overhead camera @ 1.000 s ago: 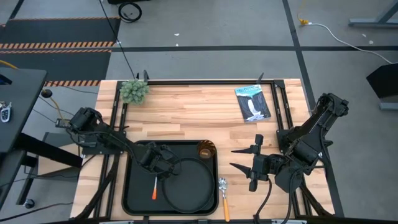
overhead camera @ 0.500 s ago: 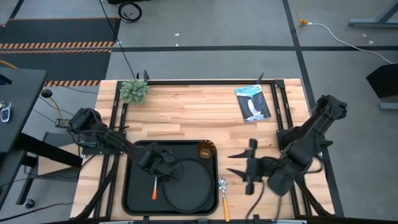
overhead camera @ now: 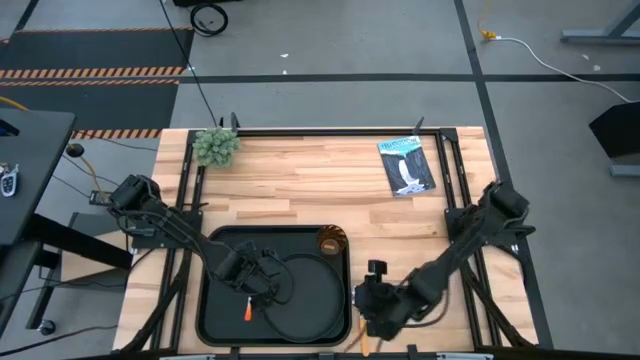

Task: Pick and place plate/cup/fork/spoon on tray
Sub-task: Put the brown spoon on the black tray

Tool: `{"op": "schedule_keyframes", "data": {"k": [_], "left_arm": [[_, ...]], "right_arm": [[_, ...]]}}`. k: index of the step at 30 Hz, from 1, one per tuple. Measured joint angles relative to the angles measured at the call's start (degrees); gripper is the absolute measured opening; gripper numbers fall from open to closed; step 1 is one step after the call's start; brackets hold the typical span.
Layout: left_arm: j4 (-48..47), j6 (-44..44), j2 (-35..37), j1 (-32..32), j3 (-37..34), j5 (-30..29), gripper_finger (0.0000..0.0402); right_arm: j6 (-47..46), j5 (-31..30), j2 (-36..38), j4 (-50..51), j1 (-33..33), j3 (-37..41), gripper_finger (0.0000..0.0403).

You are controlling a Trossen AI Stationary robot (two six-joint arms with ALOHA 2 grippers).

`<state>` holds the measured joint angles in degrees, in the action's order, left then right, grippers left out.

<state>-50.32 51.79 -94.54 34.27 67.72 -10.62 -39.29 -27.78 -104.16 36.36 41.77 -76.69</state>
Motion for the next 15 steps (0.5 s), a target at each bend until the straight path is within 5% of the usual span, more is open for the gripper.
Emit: {"op": "schedule_keyframes", "data": {"k": [15], "left_arm": [[-0.6, -3.6, 0.0, 0.7, 0.0, 0.3, 0.0025]], "right_arm": [[-25.6, 8.2, -4.0, 8.2, -0.7, -0.3, 0.0194]]}}
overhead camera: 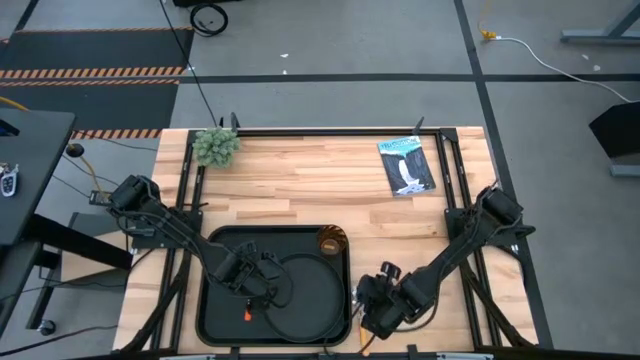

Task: Pick and place plate/cup/fork/spoon on tray
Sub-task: Put the brown spoon on the black tray

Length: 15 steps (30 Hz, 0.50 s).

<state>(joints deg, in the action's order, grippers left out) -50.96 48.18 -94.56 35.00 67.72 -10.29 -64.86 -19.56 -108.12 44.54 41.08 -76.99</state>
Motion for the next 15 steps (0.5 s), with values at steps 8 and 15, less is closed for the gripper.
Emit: {"op": "schedule_keyframes", "data": {"k": [8, 15], "left_arm": [[-0.5, -7.0, 0.0, -0.5, 0.0, -3.2, 0.0025], [-2.2, -9.0, 0.0, -2.3, 0.0, -4.0, 0.0025]], "right_arm": [[-4.2, 2.3, -11.5, 3.4, 3.6, -10.5, 0.0192], [-11.9, 1.3, -21.6, 21.3, 4.9, -27.6, 0.0192]]}}
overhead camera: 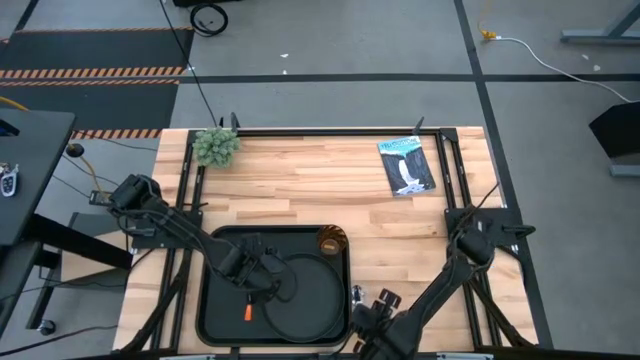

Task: Pick and place plate/cup/fork/spoon on tray
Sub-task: Put the brown spoon on the black tray

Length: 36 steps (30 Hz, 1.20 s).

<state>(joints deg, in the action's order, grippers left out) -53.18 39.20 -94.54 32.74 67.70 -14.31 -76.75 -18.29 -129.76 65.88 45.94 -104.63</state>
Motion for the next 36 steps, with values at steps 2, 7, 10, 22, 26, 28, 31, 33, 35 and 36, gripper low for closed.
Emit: {"op": "schedule_keyframes", "data": {"k": [2, 7, 10, 22, 26, 28, 31, 33, 35, 36], "left_arm": [[-1.0, 0.0, 0.0, -0.5, 0.0, 0.0, 0.0025], [-3.8, 0.0, 0.0, -1.6, 0.0, 0.0, 0.0025], [-4.6, 0.0, 0.0, -2.2, 0.0, 0.1, 0.0025], [-5.1, -2.4, 0.0, -5.0, 0.0, 2.0, 0.0025], [-5.1, -2.4, 0.0, -5.0, 0.0, 2.0, 0.0025], [-5.1, -2.4, 0.0, -5.0, 0.0, 2.4, 0.0025], [-5.1, -2.4, 0.0, -5.0, 0.0, 3.0, 0.0025], [-5.1, -2.4, 0.0, -5.0, 0.0, 3.0, 0.0025], [-5.1, -2.4, 0.0, -4.9, 0.0, 3.0, 0.0025], [-5.1, -2.4, 0.0, -4.9, 0.0, 3.0, 0.0025]], "right_arm": [[-1.9, 0.6, -2.3, 1.7, 0.0, -3.2, 0.0192], [-6.2, 0.6, -5.8, 2.4, 0.4, -8.3, 0.0192], [-9.4, 0.1, -6.3, 2.1, 0.9, -8.9, 0.0192], [-17.2, -1.7, -6.2, 0.5, 1.9, -6.0, 0.0192], [-16.9, -1.1, -6.2, -0.8, 2.0, -5.1, 0.0192], [-16.7, -1.1, -6.2, -0.7, 2.0, -5.1, 0.0192], [-15.7, -0.1, -6.2, 0.2, 1.9, -5.1, 0.0192], [-14.7, 1.0, -6.2, 2.1, 1.9, -5.1, 0.0192], [-13.3, 1.8, -6.2, 3.8, 2.1, -5.1, 0.0192], [-12.8, 1.9, -6.2, 4.4, 2.1, -5.1, 0.0192]]}}
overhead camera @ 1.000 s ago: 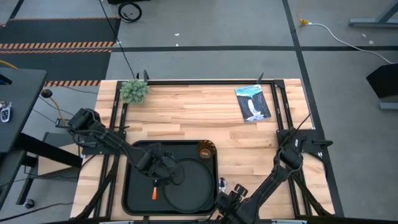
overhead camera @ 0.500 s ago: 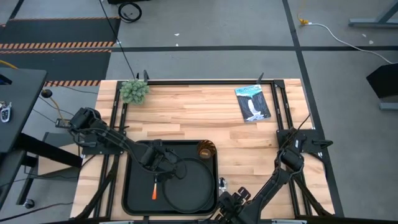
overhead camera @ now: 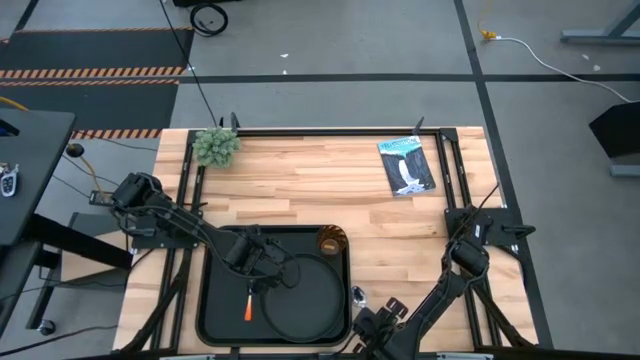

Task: Pick and place plate/cup/fork/spoon on tray
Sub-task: Put the brown spoon on the black tray

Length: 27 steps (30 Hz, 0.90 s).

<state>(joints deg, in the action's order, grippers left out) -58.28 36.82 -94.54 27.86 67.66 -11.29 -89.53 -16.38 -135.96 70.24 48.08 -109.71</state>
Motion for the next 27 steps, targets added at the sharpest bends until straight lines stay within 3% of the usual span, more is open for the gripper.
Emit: {"op": "schedule_keyframes", "data": {"k": [14, 23, 27], "left_arm": [[0.0, 0.0, 0.0, 0.0, 0.0, 0.7, 0.0025], [0.2, 0.0, 0.0, 0.0, 0.0, 0.7, 0.0025], [0.2, 1.5, 0.0, 0.0, 0.0, 0.7, 0.0025]], "right_arm": [[3.3, 3.0, 1.1, 9.8, 4.4, 0.0, 0.0175], [3.2, -5.4, 4.6, 10.2, 4.2, 0.0, 0.0166], [6.7, -6.3, 4.6, 7.7, 2.0, 1.0, 0.0166]]}}
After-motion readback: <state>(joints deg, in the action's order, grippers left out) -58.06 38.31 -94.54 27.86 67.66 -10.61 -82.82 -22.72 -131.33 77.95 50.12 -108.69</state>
